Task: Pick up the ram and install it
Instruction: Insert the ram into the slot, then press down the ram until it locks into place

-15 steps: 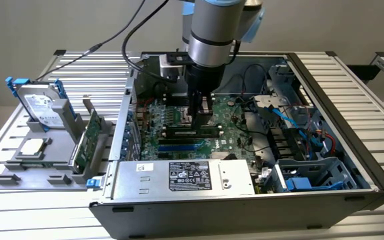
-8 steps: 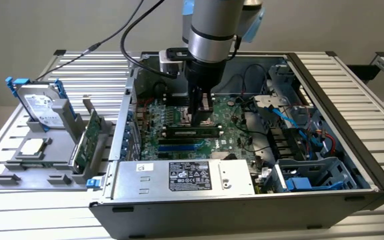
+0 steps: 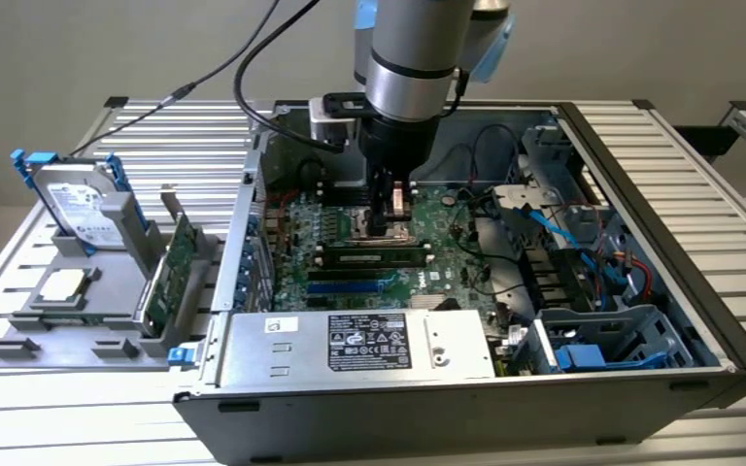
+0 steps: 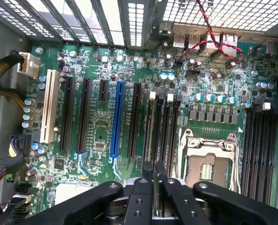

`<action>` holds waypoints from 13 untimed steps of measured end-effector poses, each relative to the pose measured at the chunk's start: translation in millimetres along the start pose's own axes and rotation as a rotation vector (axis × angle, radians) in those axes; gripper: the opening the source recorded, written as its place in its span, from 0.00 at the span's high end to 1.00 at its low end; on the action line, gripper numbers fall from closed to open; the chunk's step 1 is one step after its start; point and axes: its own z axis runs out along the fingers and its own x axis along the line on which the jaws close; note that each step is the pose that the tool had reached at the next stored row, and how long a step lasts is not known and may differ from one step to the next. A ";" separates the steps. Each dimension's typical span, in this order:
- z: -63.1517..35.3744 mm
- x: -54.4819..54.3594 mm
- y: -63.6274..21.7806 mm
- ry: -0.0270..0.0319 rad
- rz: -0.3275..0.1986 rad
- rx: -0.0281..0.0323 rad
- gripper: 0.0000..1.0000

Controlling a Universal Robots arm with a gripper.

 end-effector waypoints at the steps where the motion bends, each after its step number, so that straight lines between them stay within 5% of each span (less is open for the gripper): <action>1: 0.0 0.0 0.0 0.0000 0.000 0.0000 0.89; 13: 0.0 0.0 0.0 0.0000 0.000 0.0000 0.89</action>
